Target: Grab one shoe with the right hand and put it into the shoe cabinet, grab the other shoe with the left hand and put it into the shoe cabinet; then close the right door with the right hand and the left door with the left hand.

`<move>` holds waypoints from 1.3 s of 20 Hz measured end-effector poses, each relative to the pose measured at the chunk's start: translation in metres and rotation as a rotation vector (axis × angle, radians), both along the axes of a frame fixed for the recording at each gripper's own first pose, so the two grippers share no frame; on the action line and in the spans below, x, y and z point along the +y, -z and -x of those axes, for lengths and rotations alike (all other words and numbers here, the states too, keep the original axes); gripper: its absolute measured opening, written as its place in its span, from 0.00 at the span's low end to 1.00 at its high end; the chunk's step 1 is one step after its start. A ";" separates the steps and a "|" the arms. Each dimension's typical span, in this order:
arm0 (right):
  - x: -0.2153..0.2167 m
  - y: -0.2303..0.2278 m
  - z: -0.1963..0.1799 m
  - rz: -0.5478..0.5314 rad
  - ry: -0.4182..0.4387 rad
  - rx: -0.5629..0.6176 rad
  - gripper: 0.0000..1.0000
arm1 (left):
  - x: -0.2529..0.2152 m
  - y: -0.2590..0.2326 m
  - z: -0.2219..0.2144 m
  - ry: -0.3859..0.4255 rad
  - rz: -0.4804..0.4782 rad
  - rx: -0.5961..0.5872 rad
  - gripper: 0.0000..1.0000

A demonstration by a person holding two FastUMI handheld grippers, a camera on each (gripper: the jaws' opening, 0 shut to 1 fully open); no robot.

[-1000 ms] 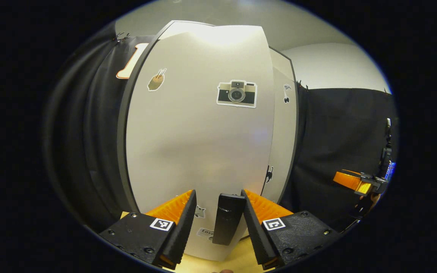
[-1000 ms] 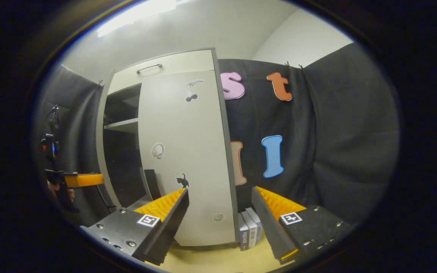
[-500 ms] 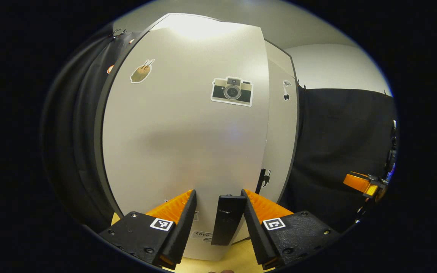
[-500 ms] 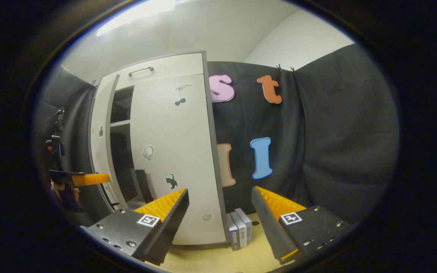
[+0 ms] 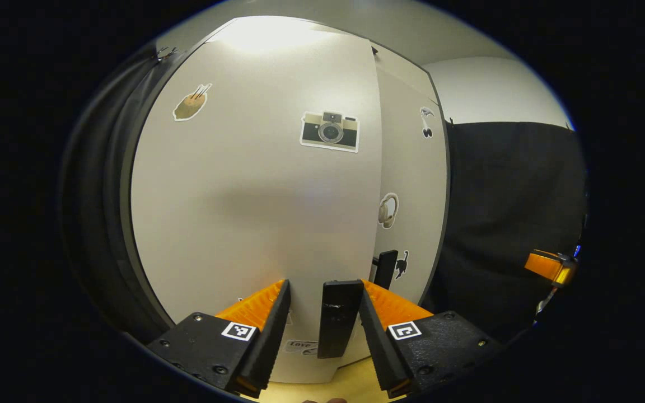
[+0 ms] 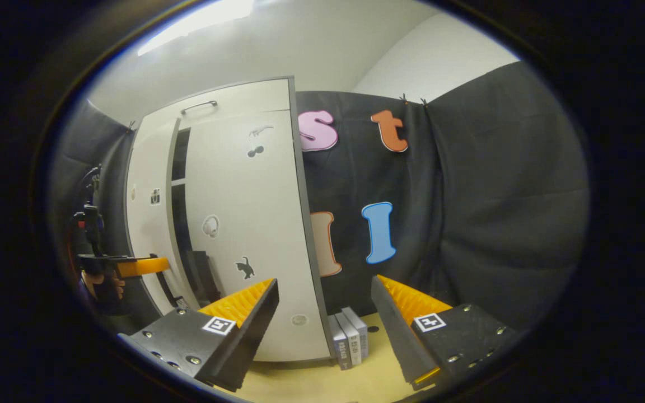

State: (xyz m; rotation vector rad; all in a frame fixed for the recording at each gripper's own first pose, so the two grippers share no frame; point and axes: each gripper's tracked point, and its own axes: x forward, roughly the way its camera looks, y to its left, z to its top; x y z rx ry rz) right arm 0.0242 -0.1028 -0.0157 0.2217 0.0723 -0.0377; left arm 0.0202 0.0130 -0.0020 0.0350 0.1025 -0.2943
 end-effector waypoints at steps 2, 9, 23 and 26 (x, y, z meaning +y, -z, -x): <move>0.001 -0.001 0.001 0.005 0.004 0.002 1.00 | -0.002 0.002 0.000 0.004 0.023 0.013 0.68; 0.000 -0.006 0.011 0.013 0.044 0.001 1.00 | -0.006 0.006 -0.012 0.009 0.000 0.006 0.67; -0.011 0.005 0.030 -0.007 0.085 0.004 1.00 | -0.007 0.010 -0.024 -0.008 -0.044 0.004 0.66; -0.014 0.002 0.031 -0.014 0.089 0.001 1.00 | -0.007 0.010 -0.024 -0.024 -0.045 0.004 0.66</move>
